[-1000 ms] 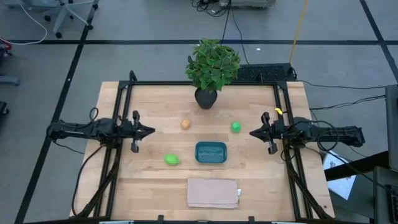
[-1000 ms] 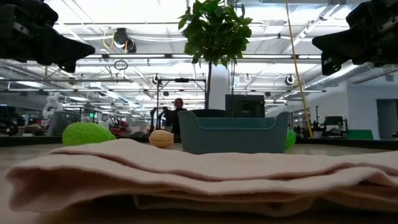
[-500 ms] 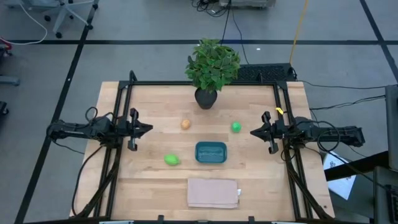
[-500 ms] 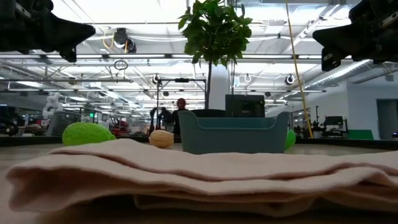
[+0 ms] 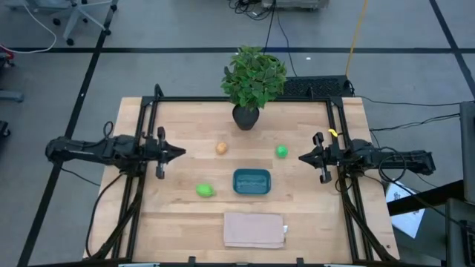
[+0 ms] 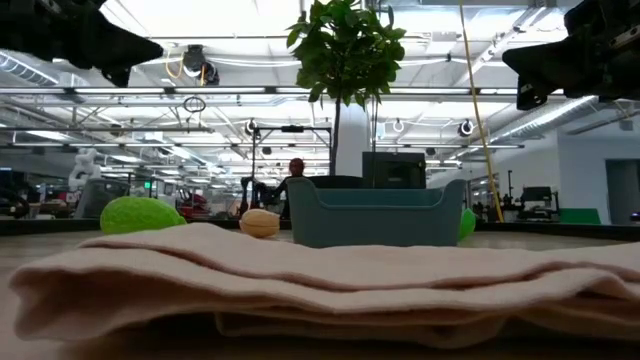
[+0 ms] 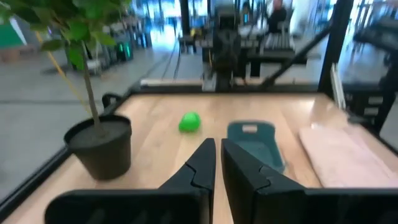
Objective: Pick and placing Produce into tupperware
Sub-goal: Put the green melon into the blue bin
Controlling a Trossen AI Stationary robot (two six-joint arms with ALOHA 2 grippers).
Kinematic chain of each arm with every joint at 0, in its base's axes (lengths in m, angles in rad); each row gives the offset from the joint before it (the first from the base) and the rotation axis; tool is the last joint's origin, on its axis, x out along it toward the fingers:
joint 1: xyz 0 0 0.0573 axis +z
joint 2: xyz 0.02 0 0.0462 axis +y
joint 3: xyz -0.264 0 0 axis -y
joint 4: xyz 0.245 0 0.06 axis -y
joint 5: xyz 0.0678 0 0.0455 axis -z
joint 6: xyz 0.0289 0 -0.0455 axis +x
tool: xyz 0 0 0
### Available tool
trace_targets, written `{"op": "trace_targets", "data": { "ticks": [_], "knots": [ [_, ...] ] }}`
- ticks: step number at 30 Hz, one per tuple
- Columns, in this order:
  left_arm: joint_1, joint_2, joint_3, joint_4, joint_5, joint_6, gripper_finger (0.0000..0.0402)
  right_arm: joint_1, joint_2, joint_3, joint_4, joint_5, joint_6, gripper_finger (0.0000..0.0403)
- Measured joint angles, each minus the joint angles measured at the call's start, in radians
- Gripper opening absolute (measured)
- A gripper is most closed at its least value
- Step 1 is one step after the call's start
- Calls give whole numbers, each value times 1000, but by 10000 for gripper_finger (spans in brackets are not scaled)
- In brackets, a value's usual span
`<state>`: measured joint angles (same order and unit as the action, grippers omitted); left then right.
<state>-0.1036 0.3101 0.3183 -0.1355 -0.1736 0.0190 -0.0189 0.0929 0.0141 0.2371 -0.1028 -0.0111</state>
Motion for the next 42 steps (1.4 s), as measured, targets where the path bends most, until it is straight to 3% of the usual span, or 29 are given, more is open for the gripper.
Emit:
{"op": "trace_targets", "data": {
  "ticks": [15, 23, 29, 37, 42],
  "knots": [
    [0, 438, 413, -346, 1, -40, 30, 0, 0, 0, 24, 2, -9, 0],
    [0, 626, 559, -466, 90, -57, 30, 0, 0, 0, 36, 2, -2, 0],
    [0, 781, 699, -621, 103, -109, 30, 0, 0, 0, 36, 2, 2, 0],
    [-4, 956, 812, -728, 201, -55, 30, 0, 0, 0, 35, 2, -1, 0],
    [-41, 1027, 837, -763, 211, -3, 30, 0, 0, 0, 35, 2, -1, 0]
  ]
}}
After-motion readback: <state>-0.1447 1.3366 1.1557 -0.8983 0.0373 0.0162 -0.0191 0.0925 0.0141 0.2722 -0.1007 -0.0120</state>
